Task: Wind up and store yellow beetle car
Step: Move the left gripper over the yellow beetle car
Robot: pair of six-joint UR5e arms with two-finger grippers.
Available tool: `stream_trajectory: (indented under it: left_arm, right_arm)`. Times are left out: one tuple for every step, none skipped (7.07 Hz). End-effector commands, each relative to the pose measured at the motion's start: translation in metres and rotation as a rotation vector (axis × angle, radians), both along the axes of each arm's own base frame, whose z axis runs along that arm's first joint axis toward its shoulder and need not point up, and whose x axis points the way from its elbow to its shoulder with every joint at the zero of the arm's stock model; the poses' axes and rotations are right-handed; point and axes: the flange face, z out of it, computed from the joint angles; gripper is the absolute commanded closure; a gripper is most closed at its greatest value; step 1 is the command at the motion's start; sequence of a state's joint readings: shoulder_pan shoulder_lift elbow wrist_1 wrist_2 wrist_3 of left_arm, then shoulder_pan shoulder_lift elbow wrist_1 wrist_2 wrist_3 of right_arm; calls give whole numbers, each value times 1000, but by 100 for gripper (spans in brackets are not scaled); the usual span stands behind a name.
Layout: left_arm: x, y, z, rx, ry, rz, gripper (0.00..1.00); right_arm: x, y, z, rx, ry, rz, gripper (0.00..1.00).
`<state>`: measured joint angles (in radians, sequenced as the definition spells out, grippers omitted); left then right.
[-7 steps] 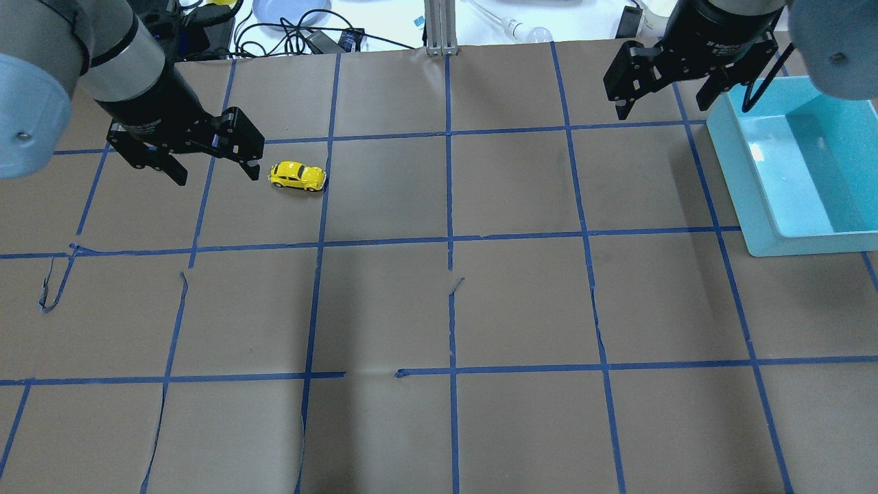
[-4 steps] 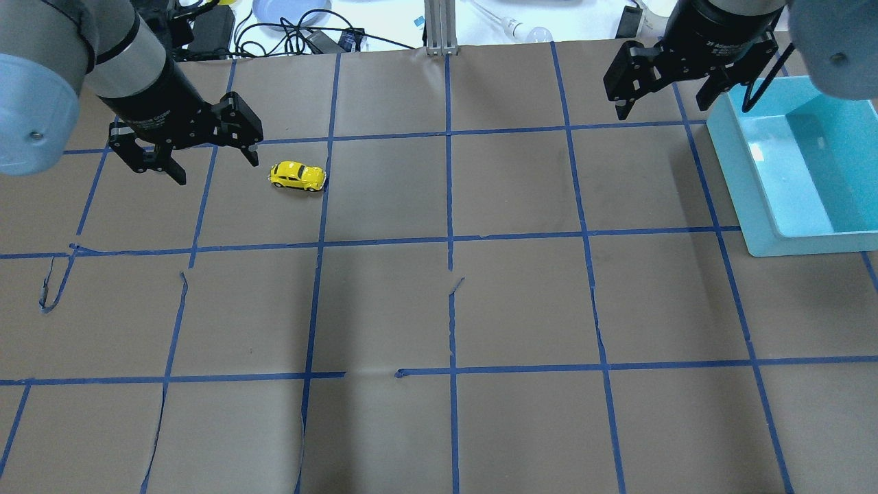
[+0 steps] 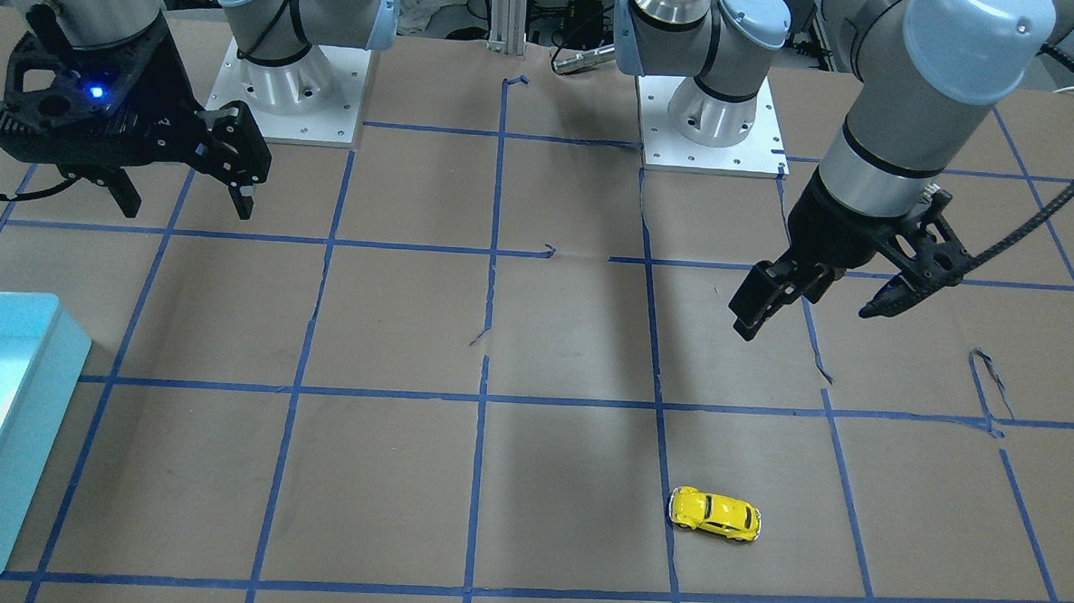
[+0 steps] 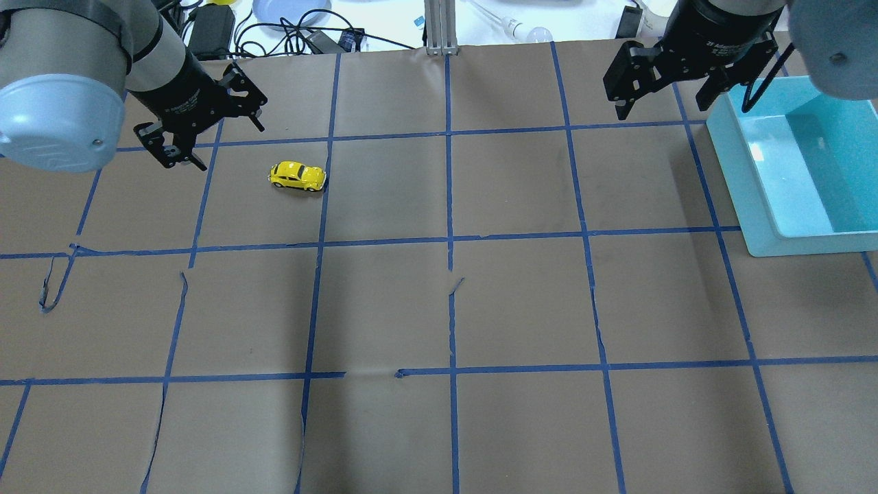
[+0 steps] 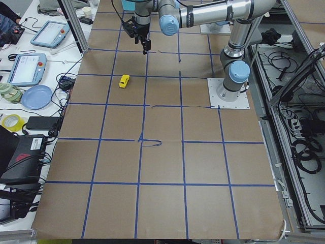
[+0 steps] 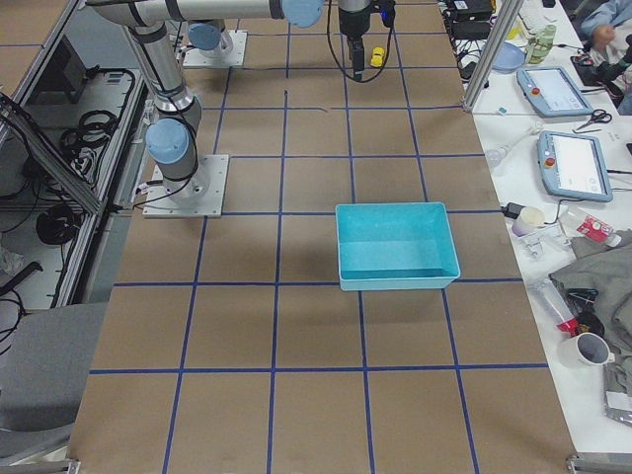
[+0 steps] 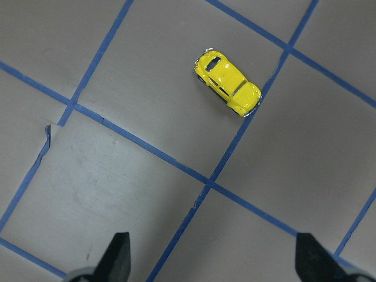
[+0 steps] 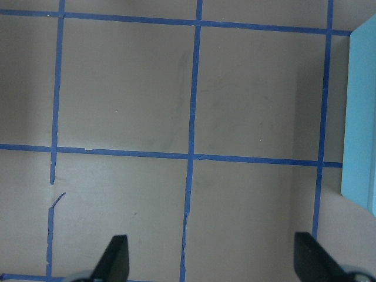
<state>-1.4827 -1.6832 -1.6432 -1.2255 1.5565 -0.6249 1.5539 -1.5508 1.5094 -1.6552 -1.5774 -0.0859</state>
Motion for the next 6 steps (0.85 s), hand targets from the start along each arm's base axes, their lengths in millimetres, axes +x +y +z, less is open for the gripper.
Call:
stream_trajectory:
  left_arm:
    - [14, -19, -15, -32, 30, 224, 0]
    - [16, -22, -23, -20, 49, 325, 0]
    - [16, -29, -39, 9, 61, 389, 0]
    - [17, -37, -52, 29, 61, 410, 0]
    - [18, -45, -69, 59, 73, 486, 0]
    - [18, -50, -83, 82, 74, 513, 0]
  right_arm:
    - [0, 0, 0, -2, 0, 0, 0]
    - [0, 0, 0, 0, 1, 0, 0]
    - [0, -1, -1, 0, 1, 0, 0]
    - [0, -1, -1, 0, 1, 0, 0]
    - [0, 0, 0, -1, 1, 0, 0]
    - [0, -1, -1, 0, 0, 0, 0]
